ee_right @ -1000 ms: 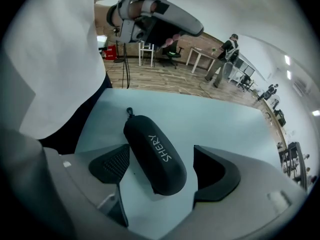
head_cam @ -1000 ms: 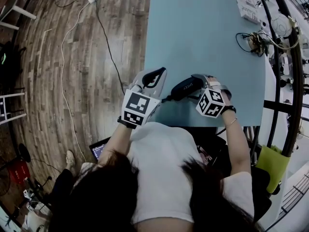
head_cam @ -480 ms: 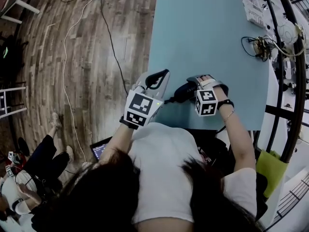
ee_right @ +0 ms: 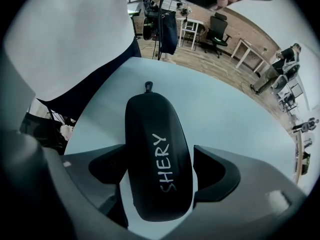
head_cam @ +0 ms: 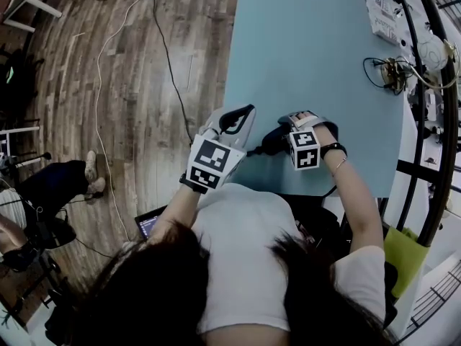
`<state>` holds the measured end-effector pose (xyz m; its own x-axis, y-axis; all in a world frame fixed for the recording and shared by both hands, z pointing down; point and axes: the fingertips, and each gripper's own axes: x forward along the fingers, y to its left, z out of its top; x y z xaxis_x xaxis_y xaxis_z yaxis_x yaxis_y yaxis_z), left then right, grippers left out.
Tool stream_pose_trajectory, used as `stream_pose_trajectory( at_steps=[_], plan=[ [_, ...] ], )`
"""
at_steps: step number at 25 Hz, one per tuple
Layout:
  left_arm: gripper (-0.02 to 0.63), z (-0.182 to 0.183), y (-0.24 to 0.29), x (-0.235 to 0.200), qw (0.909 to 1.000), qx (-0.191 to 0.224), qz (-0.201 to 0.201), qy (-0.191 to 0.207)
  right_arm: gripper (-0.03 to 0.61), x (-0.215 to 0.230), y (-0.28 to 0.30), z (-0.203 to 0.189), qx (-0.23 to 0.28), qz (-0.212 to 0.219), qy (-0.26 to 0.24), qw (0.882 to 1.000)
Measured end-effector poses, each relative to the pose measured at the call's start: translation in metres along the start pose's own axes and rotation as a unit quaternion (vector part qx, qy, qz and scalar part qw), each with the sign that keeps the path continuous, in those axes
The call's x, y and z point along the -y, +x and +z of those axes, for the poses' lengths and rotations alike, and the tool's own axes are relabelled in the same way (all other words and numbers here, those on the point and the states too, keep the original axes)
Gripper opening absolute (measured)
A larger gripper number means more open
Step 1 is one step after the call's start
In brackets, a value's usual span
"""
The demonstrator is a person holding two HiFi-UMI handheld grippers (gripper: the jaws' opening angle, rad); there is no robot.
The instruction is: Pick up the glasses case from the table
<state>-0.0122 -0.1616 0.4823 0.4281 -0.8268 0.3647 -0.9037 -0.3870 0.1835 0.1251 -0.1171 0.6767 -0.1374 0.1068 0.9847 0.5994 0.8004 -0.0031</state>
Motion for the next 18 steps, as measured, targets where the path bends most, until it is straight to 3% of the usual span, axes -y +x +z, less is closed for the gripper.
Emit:
stream_pose_trajectory(
  at_steps=[10,18],
  plan=[
    [0.057,-0.0018,0.0032,0.0032,1.0,-0.003,-0.001,-0.003,0.371,-0.0024,0.0049,-0.0031,0.01,0.035,0.007,0.999],
    [0.057,-0.0016,0.0055,0.0026,1.0,-0.002,0.0,-0.002,0.371,-0.0014,0.0041,-0.0016,0.025,0.037,0.011,0.999]
  ],
)
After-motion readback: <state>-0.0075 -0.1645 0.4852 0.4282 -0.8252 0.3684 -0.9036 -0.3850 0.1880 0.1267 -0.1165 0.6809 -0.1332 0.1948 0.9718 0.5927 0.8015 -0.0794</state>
